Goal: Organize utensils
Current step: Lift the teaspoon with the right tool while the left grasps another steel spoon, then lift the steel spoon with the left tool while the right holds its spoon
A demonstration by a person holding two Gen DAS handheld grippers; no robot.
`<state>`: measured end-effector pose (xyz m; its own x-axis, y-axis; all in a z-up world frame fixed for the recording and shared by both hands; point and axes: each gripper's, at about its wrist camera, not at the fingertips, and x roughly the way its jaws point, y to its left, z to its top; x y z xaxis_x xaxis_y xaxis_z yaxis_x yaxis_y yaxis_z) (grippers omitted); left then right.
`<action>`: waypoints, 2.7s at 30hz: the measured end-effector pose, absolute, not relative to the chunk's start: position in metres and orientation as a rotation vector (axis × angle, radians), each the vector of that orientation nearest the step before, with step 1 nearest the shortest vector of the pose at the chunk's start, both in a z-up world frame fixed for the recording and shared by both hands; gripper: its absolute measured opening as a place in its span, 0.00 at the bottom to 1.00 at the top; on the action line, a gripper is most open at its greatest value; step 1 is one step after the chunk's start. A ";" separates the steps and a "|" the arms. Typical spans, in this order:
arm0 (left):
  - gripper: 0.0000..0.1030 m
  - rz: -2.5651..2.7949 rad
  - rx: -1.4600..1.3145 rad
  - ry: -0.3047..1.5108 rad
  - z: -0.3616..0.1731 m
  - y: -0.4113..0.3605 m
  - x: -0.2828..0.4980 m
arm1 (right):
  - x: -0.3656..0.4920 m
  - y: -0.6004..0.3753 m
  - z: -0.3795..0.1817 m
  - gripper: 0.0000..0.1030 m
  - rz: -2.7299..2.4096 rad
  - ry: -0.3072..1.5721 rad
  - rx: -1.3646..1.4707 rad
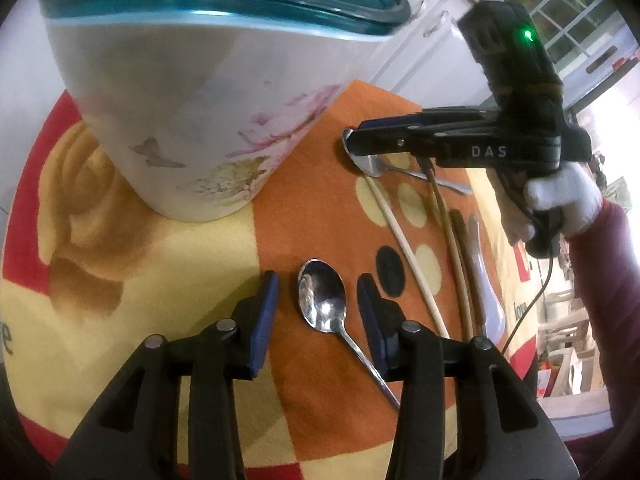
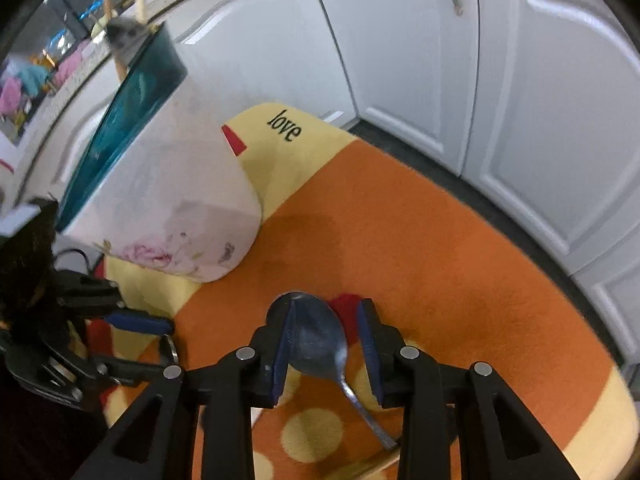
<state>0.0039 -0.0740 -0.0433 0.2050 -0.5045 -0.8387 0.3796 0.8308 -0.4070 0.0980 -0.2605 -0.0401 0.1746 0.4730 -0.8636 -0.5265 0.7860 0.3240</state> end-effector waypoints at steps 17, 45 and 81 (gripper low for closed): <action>0.12 -0.608 -0.085 1.220 -0.043 -0.069 0.006 | 0.037 -0.252 -0.017 0.05 0.730 1.160 -0.084; 0.04 -0.611 -0.089 1.191 -0.043 -0.084 -0.006 | -0.002 -0.246 -0.009 0.12 0.409 0.947 -0.091; 0.12 -0.629 -0.036 1.171 -0.047 -0.091 -0.010 | -0.068 -0.350 0.103 0.01 0.356 0.696 0.357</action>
